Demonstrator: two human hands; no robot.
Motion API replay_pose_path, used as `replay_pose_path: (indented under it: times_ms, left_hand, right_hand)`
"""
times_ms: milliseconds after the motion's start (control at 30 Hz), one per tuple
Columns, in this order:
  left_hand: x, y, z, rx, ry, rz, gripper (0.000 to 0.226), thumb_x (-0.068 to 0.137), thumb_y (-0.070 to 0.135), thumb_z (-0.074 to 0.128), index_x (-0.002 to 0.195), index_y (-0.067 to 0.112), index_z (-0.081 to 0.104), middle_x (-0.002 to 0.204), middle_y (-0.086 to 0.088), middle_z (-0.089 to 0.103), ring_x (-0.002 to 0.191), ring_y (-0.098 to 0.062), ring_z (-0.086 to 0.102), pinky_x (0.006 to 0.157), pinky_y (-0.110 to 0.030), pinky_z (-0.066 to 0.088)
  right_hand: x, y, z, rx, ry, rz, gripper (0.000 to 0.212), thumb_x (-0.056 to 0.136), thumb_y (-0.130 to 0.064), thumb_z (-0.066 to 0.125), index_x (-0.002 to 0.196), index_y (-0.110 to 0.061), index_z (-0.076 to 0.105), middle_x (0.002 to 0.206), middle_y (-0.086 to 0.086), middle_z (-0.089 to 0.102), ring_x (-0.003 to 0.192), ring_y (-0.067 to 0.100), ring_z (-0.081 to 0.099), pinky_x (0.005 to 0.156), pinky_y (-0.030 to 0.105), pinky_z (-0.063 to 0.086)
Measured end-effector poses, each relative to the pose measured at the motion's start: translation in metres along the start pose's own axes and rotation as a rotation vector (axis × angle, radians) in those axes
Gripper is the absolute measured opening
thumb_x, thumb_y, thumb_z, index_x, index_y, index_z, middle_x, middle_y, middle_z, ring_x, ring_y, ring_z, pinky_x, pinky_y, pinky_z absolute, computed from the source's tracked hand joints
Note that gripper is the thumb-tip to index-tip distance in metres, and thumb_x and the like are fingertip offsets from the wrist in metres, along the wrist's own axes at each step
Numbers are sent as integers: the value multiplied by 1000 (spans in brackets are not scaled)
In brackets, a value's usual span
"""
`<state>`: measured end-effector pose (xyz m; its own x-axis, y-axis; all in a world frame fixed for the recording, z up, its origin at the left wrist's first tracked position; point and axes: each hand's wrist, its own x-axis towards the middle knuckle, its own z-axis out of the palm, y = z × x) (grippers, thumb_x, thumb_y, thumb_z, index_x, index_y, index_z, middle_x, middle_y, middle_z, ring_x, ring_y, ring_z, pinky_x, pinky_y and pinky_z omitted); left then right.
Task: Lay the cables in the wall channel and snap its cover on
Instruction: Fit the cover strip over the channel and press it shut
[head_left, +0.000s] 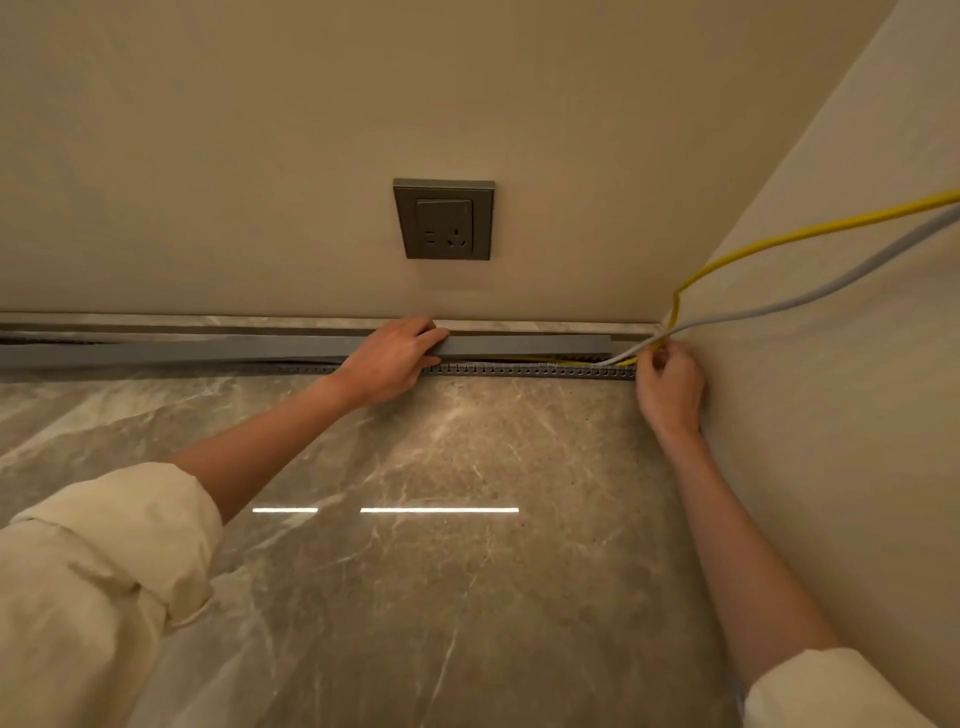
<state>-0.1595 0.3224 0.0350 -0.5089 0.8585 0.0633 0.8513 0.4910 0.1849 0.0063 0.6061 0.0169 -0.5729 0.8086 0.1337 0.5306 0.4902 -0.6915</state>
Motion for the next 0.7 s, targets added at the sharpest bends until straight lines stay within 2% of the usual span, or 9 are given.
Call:
replay_pose_path:
  times_ms: [100,233,433,700]
  left_hand:
    - [-1,1,3,-21,-34,-16,38,93,18,52,128,3,48,115,-18,59,100,-34,57,84,-42,47]
    - [-2,2,3,-24,-39,-10,38,94,18,51,128,2,47,118,-18,61,102,-35,58,85,-43,48]
    - [-2,4,4,-12,-54,3,38,96,21,48,129,3,45,122,-18,59,106,-35,57,89,-44,47]
    - [2,11,6,-4,-80,12,41,97,26,45,133,7,42,126,-15,57,109,-33,56,90,-44,47]
  right_hand:
    - [4,1,-1,-57,-47,-15,35,92,-29,50,91,1,68,91,24,70,87,40,65,71,36,48]
    - [17,0,0,-173,-78,32,58,95,-47,42,82,2,71,81,24,70,80,38,66,71,35,50]
    - [27,1,0,-224,-168,40,52,96,-40,45,87,4,71,86,23,72,85,35,69,80,40,55]
    - [23,1,-5,-157,-200,8,50,100,-32,41,90,9,68,88,29,70,84,41,68,80,45,54]
